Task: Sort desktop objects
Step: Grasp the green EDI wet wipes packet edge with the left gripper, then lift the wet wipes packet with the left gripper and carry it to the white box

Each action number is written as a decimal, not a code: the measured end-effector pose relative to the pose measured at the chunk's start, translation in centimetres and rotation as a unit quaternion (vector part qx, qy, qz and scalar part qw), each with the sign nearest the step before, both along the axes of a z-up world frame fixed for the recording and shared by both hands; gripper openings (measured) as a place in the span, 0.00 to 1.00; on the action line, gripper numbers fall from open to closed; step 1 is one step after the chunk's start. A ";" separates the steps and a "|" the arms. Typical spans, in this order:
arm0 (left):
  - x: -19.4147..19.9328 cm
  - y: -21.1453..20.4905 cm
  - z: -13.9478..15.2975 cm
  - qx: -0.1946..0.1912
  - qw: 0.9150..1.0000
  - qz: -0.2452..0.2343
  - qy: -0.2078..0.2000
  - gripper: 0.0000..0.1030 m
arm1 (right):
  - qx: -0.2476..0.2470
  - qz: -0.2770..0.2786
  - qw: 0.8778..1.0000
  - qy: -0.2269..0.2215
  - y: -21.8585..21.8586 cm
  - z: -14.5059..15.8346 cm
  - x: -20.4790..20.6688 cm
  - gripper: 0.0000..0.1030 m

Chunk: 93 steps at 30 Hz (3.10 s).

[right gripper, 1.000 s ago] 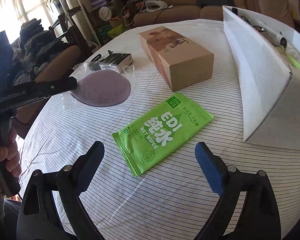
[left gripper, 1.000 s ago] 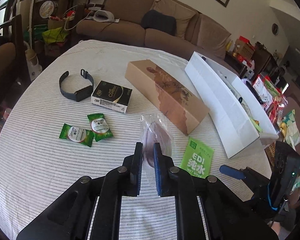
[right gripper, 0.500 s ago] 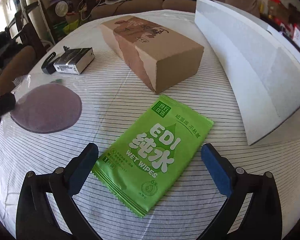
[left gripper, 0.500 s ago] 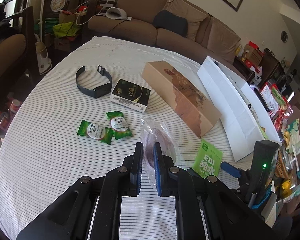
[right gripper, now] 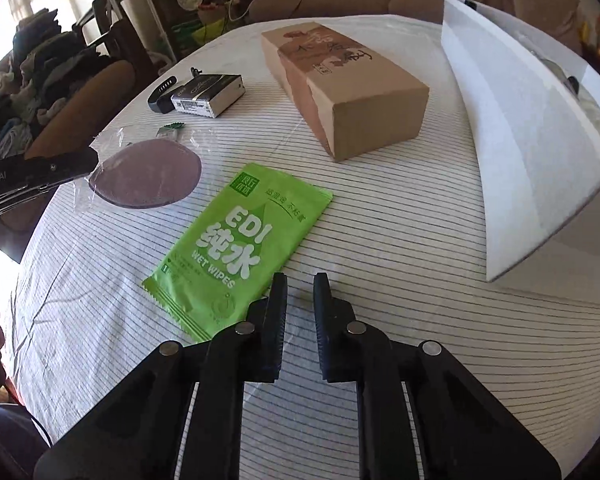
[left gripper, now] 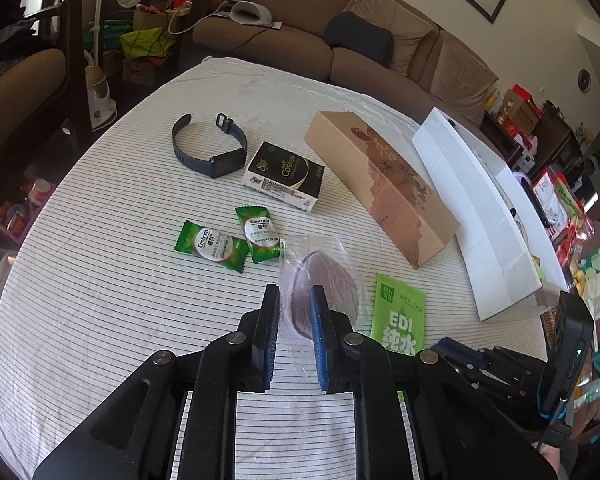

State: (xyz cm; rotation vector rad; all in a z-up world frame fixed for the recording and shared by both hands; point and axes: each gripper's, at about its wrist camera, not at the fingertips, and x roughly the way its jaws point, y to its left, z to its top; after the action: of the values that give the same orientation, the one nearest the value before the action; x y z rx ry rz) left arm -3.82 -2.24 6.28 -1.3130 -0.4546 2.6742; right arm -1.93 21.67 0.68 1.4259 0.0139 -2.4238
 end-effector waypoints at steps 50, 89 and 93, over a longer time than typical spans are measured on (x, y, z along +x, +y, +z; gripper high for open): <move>-0.6 3.4 -6.5 0.191 0.972 -0.076 -0.115 0.42 | -0.166 0.029 0.985 -0.032 1.4 -1.5 -1.0 0.22; 0.1 9.0 -2.5 0.368 0.903 -0.209 -0.073 0.02 | -0.414 -0.037 0.908 -0.043 6.0 1.3 -2.5 0.10; 0.4 10.7 -0.2 0.362 0.903 -0.226 -0.055 0.03 | -0.389 -0.026 0.921 -0.019 7.6 4.8 -1.5 0.10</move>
State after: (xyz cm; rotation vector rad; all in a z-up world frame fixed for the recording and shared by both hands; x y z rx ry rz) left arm -3.44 8.43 6.03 -1.1390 -0.9113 1.7823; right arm -3.41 29.31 5.47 1.0825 -0.8995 -2.0459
